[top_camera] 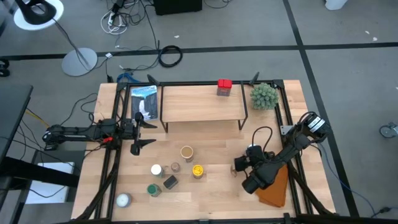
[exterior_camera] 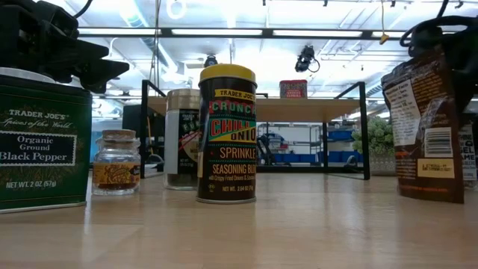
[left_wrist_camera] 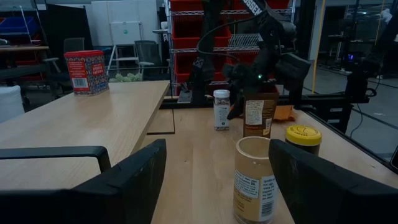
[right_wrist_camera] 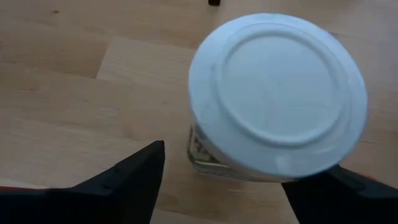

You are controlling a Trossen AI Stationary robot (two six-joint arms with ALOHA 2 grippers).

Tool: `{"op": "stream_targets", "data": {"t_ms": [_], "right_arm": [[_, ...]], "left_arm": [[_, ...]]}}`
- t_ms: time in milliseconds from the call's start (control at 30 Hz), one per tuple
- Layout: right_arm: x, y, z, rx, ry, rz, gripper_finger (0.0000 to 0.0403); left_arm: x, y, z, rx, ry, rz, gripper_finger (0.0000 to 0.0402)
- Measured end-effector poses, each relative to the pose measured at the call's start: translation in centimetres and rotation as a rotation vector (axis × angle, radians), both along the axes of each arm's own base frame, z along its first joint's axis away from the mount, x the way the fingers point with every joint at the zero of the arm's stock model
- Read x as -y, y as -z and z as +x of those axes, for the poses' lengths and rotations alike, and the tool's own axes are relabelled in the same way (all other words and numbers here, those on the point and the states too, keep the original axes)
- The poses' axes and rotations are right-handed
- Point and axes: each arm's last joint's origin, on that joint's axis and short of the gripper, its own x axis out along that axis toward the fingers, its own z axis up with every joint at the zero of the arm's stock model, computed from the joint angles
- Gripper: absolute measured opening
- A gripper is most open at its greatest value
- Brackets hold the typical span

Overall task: Shelf spices
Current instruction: Put the right white seasoning bottle on the shelf aligned with the other red seasoning can

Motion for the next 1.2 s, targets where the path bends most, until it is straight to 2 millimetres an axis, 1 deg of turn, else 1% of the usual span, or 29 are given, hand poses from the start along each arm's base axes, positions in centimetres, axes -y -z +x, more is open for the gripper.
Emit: {"op": "stream_targets", "data": {"t_ms": [333, 433, 500, 700, 933, 1200], "right_arm": [[0.02, -0.01, -0.02, -0.001, 0.0, -0.003, 0.0211], [0.03, -0.02, -0.03, -0.005, -0.003, -0.005, 0.0198], [0.04, -0.02, -0.03, -0.005, -0.003, -0.005, 0.0199], [0.04, -0.02, -0.04, -0.007, -0.004, -0.005, 0.0218], [0.08, -0.06, -0.03, -0.001, -0.015, -0.022, 0.0203], [0.18, -0.13, -0.04, 0.007, -0.024, -0.047, 0.0209]], "left_arm": [[0.0, 0.01, 0.0, 0.0, 0.0, 0.0, 0.0288], [0.0, 0.0, 0.0, 0.0, 0.0, 0.0, 0.0288], [0.0, 0.0, 0.0, 0.0, 0.0, 0.0, 0.0288], [0.0, 0.01, 0.0, 0.0, 0.0, 0.0, 0.0288], [0.0, 0.0, 0.0, 0.0, 0.0, 0.0, 0.0288], [0.0, 0.01, 0.0, 0.0, 0.0, 0.0, 0.0288]]}}
